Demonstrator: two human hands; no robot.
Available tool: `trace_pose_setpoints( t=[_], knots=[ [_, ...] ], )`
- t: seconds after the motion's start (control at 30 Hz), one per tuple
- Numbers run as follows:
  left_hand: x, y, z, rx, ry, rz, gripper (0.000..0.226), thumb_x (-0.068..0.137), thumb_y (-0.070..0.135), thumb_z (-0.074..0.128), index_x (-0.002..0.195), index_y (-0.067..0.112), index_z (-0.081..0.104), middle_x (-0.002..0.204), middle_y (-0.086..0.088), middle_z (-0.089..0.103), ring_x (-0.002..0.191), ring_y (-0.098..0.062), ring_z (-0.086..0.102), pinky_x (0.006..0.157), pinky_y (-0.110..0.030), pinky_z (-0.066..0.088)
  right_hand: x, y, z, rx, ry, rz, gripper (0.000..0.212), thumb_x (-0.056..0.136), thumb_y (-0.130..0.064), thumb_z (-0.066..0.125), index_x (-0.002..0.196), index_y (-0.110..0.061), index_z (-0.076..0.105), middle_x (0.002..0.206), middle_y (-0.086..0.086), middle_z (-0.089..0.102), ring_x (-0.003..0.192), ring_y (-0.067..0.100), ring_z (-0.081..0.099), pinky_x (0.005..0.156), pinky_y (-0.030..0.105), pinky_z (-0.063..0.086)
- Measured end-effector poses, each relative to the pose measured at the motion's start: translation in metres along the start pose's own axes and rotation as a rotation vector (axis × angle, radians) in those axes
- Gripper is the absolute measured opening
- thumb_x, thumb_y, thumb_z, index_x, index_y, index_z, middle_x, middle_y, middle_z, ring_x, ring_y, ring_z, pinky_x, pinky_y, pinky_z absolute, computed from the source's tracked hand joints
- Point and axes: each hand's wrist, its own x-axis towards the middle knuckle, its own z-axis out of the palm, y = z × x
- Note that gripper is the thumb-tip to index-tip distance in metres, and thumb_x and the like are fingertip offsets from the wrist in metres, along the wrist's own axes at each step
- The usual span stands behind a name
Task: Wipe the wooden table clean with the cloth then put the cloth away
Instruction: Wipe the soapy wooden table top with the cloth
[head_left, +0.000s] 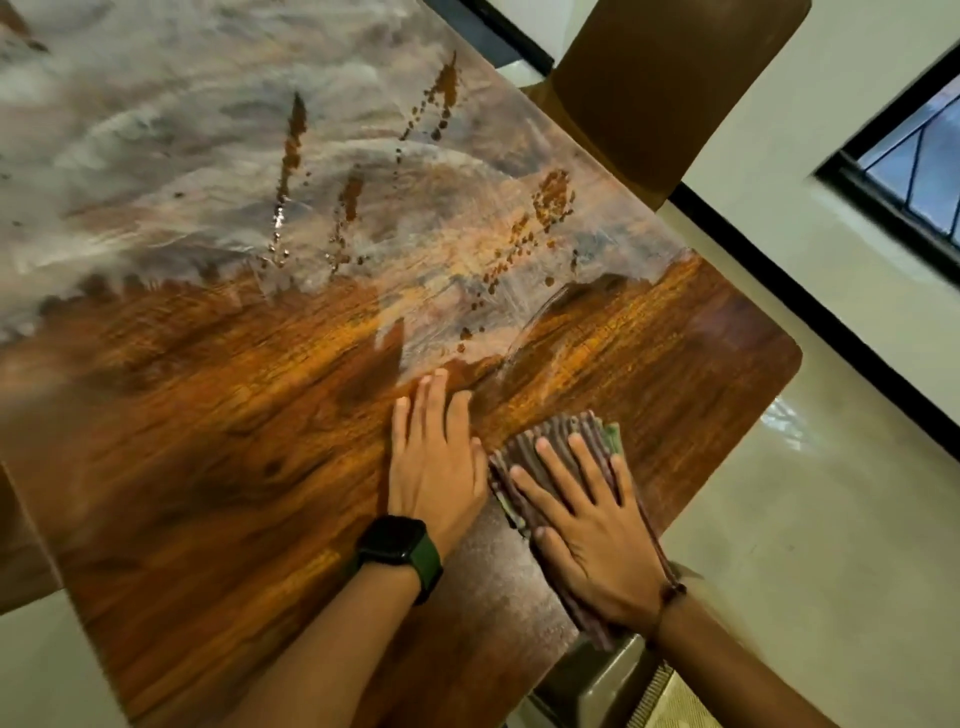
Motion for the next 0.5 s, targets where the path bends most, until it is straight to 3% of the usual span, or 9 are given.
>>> trace_pose_setpoints(
  t=[0.13,0.27,0.4,0.5],
  knots=[
    [-0.002,-0.007,0.004,0.11,-0.015,-0.161,0.058,0.084,0.035,0.029,0.131,0.004,0.045,0.141,-0.021,0.041,0.131,-0.036,0.037,0.105,-0.056,0.023,0.024,0.003,-0.007,-0.028,0.003,-0.032,0.053,0.096,-0.051,0.019,0.148,-0.043,0.014,0.159,-0.004,0.013,0.146,0.026,0.006,0.108,0.058,0.012],
    [0.003,-0.005,0.008,0.023,-0.006,-0.187,0.059,0.078,0.022,0.029,0.133,0.003,0.038,0.142,-0.018,0.04,0.135,-0.033,0.033,0.108,-0.052,0.018,0.128,0.0,-0.018,-0.023,0.019,-0.06,0.055,0.092,-0.049,0.021,0.146,-0.043,0.014,0.158,-0.005,0.012,0.146,0.027,0.005,0.111,0.06,0.008],
    [0.004,-0.007,0.005,-0.023,0.008,-0.19,0.061,0.072,0.022,0.032,0.126,0.001,0.049,0.132,-0.018,0.052,0.125,-0.032,0.048,0.102,-0.051,0.031,0.246,-0.021,-0.039,-0.002,-0.024,-0.108,0.054,0.094,-0.049,0.018,0.147,-0.045,0.01,0.159,-0.009,0.0,0.146,0.024,-0.006,0.113,0.059,-0.002],
    [0.012,-0.021,-0.004,-0.112,0.078,-0.157,0.056,0.073,0.018,0.043,0.127,0.003,0.047,0.128,-0.017,0.055,0.12,-0.032,0.051,0.104,-0.046,0.034,0.271,-0.028,-0.044,-0.007,-0.03,-0.114,0.052,0.099,-0.044,0.026,0.148,-0.042,0.008,0.159,-0.008,-0.002,0.146,0.024,-0.007,0.113,0.059,-0.001]
  ],
)
